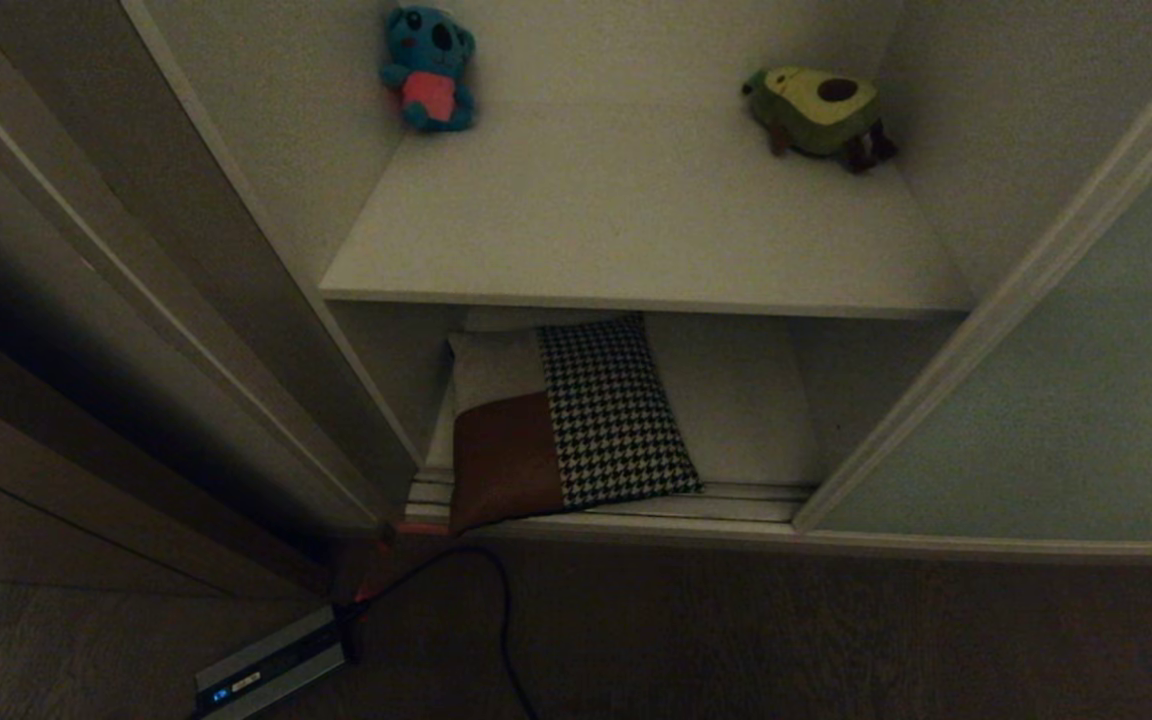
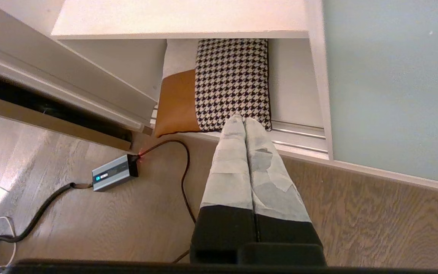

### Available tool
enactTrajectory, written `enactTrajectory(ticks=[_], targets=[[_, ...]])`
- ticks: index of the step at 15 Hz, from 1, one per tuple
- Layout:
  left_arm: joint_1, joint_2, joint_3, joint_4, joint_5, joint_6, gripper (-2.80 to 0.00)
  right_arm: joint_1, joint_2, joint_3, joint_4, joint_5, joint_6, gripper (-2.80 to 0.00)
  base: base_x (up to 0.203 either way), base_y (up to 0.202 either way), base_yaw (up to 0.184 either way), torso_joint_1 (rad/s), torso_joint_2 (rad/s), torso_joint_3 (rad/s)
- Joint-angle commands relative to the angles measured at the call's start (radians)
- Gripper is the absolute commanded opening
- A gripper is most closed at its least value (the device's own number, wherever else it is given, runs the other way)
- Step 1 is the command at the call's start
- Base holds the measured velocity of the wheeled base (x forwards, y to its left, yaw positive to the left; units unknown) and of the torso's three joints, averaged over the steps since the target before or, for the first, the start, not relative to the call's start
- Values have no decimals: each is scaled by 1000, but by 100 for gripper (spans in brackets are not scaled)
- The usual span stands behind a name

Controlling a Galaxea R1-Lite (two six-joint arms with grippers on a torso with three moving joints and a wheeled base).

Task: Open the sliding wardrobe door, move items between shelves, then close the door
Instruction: Close the door

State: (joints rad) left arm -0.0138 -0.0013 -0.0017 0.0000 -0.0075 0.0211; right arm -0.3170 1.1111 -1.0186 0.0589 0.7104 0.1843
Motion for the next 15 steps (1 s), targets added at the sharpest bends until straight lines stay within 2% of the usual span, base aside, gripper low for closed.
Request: enactTrajectory(ticks=[1,15], targets=[[0,1,0,0,0,0,-280,0,33,-11,0,4,1,-280,0,0,0,0,0,0],[0,1,0,0,0,0,-280,13,223,-89,-156,-12,-14,-280,0,0,0,0,0,0]])
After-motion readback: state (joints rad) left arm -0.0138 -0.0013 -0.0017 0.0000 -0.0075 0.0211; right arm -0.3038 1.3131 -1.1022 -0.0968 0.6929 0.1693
